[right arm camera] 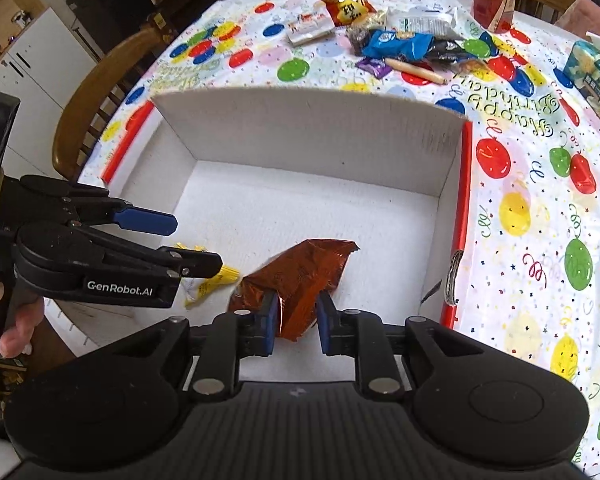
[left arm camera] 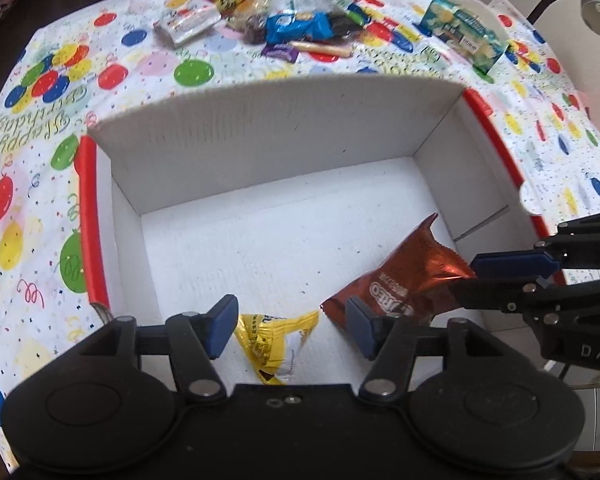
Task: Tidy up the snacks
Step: 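Open the left tool releasing the wafer pack while the right tool releases the foil bag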
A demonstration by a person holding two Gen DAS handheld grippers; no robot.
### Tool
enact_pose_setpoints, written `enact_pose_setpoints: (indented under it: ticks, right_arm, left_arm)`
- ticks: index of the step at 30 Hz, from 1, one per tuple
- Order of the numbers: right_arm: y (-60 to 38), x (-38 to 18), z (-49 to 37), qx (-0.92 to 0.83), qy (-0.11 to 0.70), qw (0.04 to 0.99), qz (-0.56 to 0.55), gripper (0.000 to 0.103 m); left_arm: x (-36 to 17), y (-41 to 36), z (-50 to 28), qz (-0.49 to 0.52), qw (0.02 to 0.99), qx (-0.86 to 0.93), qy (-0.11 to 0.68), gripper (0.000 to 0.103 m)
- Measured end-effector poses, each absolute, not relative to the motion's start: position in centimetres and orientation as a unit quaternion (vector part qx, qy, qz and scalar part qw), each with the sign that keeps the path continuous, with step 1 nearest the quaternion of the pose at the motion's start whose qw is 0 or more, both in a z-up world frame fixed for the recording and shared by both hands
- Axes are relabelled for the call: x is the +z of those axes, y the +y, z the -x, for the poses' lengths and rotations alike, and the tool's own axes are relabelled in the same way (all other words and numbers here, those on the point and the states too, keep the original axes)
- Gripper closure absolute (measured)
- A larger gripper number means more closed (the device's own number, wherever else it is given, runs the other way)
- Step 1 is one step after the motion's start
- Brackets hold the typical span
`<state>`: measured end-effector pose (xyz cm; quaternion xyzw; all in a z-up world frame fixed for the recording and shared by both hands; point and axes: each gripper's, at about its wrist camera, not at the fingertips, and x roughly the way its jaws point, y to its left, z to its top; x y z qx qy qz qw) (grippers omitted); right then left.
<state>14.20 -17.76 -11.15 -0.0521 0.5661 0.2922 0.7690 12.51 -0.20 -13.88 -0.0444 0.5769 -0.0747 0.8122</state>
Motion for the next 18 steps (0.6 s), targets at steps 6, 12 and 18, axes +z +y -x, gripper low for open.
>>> enact_pose_setpoints:
  ticks: [6,12,18]
  right_arm:
    - [-18.5,-9.0,-14.0,0.299,0.547,0.781,0.033,0.083]
    - [-19.1,-6.8,-14.1,0.298,0.525,0.797,0.025,0.083]
    - [-20.0,-4.7,-14.8,0.303,0.501,0.811,0.018,0.083]
  left_arm:
    - [-11.7,-0.2,-11.8,0.044,0.828,-0.080,0.553,0.035]
    - [-9.1,-0.1,-11.6,0.044,0.847,-0.080,0.523,0.028]
    - [-6.4,-0.1,-11.9,0.035,0.867,-0.075,0.491,0.022]
